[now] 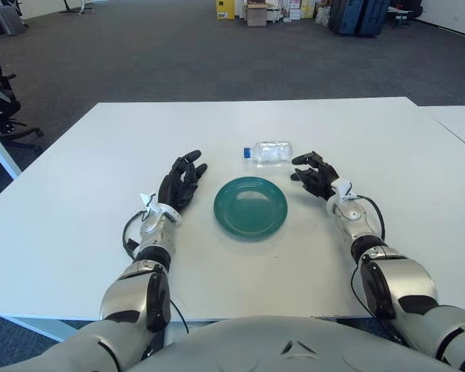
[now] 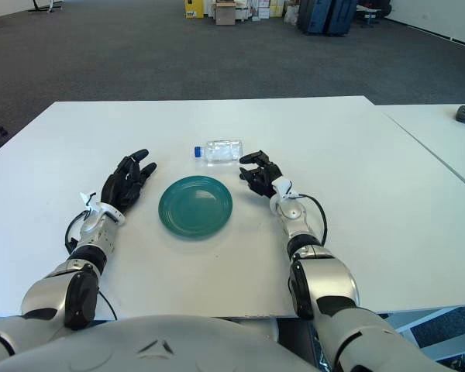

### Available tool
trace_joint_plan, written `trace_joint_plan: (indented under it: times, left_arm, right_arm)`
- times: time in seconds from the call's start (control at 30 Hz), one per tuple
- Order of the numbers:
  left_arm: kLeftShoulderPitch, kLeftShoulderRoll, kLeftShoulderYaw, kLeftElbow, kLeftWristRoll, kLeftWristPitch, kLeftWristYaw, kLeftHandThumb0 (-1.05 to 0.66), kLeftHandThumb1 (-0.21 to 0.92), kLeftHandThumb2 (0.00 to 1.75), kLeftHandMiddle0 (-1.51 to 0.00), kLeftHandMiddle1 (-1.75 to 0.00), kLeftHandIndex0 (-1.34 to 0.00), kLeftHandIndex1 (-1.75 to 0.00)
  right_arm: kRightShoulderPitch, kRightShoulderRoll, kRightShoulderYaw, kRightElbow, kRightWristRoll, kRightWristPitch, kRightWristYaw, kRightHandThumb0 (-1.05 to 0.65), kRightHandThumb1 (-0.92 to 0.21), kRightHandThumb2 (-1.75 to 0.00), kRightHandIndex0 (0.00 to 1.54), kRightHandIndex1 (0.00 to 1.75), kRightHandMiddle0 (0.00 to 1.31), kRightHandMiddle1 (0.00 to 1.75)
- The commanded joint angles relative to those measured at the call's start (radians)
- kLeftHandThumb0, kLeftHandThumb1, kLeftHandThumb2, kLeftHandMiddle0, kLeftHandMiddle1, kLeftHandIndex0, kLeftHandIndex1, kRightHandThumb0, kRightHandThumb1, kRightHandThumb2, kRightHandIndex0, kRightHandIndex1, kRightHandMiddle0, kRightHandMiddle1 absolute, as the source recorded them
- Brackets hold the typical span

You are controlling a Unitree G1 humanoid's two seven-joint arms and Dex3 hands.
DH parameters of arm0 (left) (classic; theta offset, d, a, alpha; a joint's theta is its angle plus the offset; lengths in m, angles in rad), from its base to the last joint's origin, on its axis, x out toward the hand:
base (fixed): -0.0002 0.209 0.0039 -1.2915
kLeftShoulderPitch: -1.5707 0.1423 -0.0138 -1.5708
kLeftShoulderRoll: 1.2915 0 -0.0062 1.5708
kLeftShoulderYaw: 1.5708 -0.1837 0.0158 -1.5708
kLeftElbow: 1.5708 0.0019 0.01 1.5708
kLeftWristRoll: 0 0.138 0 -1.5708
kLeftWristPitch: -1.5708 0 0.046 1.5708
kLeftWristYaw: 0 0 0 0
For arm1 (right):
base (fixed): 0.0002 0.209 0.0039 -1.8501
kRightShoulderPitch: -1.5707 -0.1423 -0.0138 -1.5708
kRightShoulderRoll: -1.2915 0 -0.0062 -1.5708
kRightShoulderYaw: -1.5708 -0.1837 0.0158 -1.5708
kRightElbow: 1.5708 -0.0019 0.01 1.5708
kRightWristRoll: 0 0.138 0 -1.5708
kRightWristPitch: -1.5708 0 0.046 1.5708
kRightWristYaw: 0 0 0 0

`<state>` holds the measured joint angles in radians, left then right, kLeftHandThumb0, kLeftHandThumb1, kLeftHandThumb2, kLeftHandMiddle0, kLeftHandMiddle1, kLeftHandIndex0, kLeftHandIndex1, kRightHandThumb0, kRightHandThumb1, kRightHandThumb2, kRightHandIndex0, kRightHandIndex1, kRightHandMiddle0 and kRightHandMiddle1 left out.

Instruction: Put the bottle into the plate.

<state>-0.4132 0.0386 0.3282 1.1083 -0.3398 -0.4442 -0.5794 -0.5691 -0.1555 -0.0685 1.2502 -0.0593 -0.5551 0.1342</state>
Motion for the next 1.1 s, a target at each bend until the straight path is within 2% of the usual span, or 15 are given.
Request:
trace_joint_plan:
  times: [0.0,0.07,0.23,0.33,0.37,0.43,0.53,0.6,0.73,0.8,0.9,1.07]
  left_arm:
    - [0.014,-0.005,-0.003,0.032,0.012,0.03,0.016,-0.62,0.92,0.64,-0.53,-0.7,-0.18,-0.96]
    - [0.013,-0.005,-0.002,0.034,0.011,0.031,0.016,-0.62,0.92,0.64,-0.53,-0.7,-0.18,-0.96]
    - [0.011,-0.004,-0.001,0.037,0.011,0.032,0.018,-0.62,0.92,0.63,-0.53,-0.69,-0.17,-0.96]
    - [0.01,-0.004,-0.002,0.04,0.013,0.031,0.019,-0.62,0.92,0.62,-0.53,-0.69,-0.17,-0.96]
    - [0.01,-0.004,-0.002,0.04,0.013,0.031,0.019,-0.62,0.92,0.62,-0.53,-0.69,-0.17,-0.96]
    - [0.01,-0.004,-0.001,0.04,0.013,0.03,0.02,-0.62,0.92,0.62,-0.53,-0.69,-0.17,-0.96]
    - [0.012,-0.004,0.0,0.041,0.011,0.029,0.018,-0.62,0.92,0.61,-0.53,-0.69,-0.17,-0.96]
    - [0.012,-0.003,0.001,0.041,0.011,0.028,0.017,-0.62,0.92,0.61,-0.53,-0.69,-0.17,-0.96]
    - [0.014,-0.003,0.001,0.039,0.01,0.029,0.015,-0.63,0.92,0.62,-0.52,-0.68,-0.17,-0.96]
    - [0.014,-0.003,0.001,0.039,0.01,0.029,0.015,-0.63,0.92,0.62,-0.52,-0.68,-0.17,-0.96]
    - [0.013,-0.002,0.001,0.04,0.011,0.031,0.017,-0.63,0.92,0.62,-0.53,-0.68,-0.18,-0.96]
    - [0.013,-0.002,0.001,0.04,0.012,0.03,0.019,-0.62,0.92,0.61,-0.53,-0.68,-0.18,-0.96]
  right_arm:
    - [-0.045,-0.004,-0.019,-0.029,0.019,0.054,-0.028,-0.42,-0.92,-0.47,0.53,1.08,0.24,1.53]
    - [-0.058,0.009,-0.019,-0.038,0.015,0.072,-0.052,-0.38,-0.92,-0.48,0.52,1.11,0.23,1.62]
    - [-0.116,0.056,0.009,-0.062,-0.024,0.095,-0.148,-0.36,-0.92,-0.49,0.52,1.23,0.22,1.7]
    - [-0.16,0.045,0.082,-0.067,-0.132,0.078,-0.28,-0.35,-0.92,-0.48,0.54,1.28,0.23,1.71]
    - [-0.168,0.038,0.104,-0.067,-0.163,0.073,-0.317,-0.23,-0.9,-0.47,0.53,1.34,0.21,1.65]
    - [-0.179,0.017,0.141,-0.062,-0.214,0.069,-0.357,-0.1,-0.88,-0.46,0.51,1.41,0.19,1.6]
    - [-0.203,-0.008,0.172,-0.046,-0.253,0.081,-0.366,-0.05,-0.9,-0.42,0.49,1.43,0.17,1.59]
    - [-0.229,-0.018,0.189,-0.032,-0.274,0.094,-0.371,-0.02,-0.91,-0.41,0.38,1.5,0.24,1.57]
    - [-0.284,-0.027,0.234,-0.006,-0.327,0.12,-0.39,-0.01,-0.92,-0.42,0.29,1.56,0.25,1.58]
    - [-0.302,-0.03,0.255,0.003,-0.349,0.126,-0.4,-0.01,-0.92,-0.43,0.27,1.58,0.24,1.59]
    - [-0.353,-0.029,0.328,0.021,-0.43,0.152,-0.446,-0.01,-0.92,-0.43,0.26,1.59,0.24,1.6]
    - [-0.387,-0.01,0.398,0.033,-0.503,0.169,-0.52,-0.01,-0.92,-0.44,0.24,1.6,0.23,1.61]
